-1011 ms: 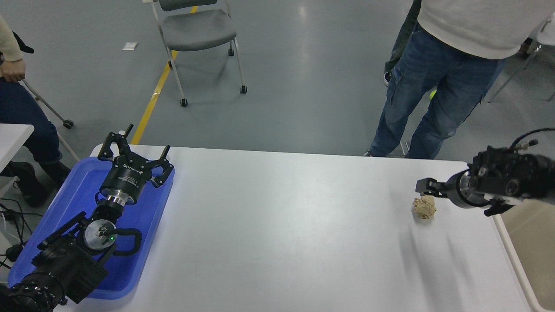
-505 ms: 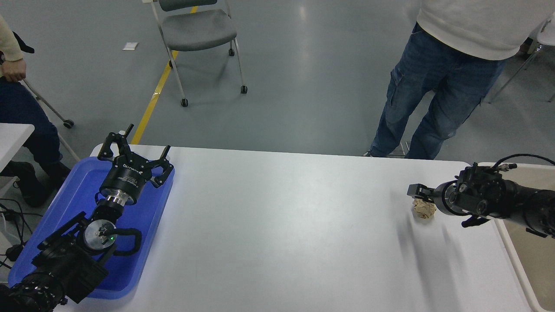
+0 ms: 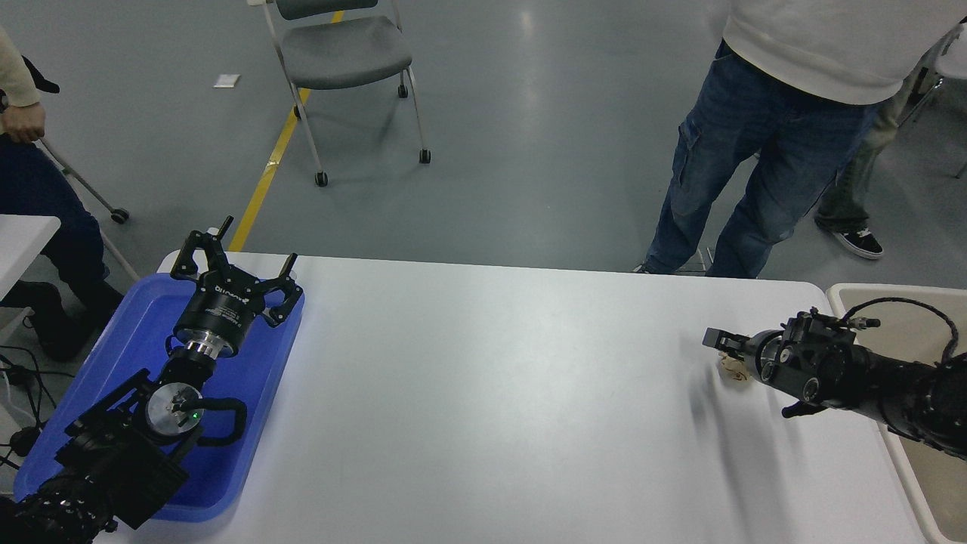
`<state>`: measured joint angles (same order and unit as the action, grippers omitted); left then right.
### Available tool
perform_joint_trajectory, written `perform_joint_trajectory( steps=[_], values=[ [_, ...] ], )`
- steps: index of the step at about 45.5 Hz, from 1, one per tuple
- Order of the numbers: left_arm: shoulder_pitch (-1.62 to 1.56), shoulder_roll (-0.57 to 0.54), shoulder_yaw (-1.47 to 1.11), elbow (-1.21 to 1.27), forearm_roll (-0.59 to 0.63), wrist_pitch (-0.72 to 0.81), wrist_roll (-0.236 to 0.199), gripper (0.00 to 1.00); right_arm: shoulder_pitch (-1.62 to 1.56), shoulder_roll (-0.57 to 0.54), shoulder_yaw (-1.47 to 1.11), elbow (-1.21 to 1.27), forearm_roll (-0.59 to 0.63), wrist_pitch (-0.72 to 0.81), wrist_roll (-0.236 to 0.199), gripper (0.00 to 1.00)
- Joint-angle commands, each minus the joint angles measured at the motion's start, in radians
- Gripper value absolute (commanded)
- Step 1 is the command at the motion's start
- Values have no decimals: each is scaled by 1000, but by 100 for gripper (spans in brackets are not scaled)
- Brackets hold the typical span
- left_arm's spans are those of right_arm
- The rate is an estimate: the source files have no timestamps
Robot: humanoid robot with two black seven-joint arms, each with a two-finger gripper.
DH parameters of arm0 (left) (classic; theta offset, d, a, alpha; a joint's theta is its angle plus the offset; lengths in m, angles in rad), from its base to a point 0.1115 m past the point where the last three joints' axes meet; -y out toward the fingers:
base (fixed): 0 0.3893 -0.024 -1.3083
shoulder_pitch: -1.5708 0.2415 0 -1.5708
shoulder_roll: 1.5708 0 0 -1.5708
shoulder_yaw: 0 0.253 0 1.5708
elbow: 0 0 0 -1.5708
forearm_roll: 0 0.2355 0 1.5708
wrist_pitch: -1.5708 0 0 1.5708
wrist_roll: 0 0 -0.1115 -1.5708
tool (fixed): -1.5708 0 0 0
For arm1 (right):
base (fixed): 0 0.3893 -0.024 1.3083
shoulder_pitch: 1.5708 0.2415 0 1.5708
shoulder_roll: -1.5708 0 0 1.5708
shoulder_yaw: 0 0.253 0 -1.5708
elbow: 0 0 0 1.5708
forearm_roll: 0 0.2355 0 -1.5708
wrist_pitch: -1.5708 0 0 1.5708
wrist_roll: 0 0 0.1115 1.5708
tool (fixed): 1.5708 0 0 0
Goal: Pick up paper ball place in dustbin
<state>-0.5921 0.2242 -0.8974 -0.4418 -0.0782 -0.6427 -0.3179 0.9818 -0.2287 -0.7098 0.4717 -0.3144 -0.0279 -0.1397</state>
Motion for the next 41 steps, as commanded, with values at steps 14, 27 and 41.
perform_joint_trajectory(
  steps=[14, 27, 41],
  values=[
    [0, 0, 0, 0, 0, 0, 0, 100, -34, 35, -7, -21, -2, -95, -5, 100],
    [0, 0, 0, 0, 0, 0, -1, 100, -46, 42, -2, -31, 1, -98, -5, 92],
    [0, 0, 0, 0, 0, 0, -1, 100, -61, 46, 1, -42, 8, -102, -3, 40]
  ],
)
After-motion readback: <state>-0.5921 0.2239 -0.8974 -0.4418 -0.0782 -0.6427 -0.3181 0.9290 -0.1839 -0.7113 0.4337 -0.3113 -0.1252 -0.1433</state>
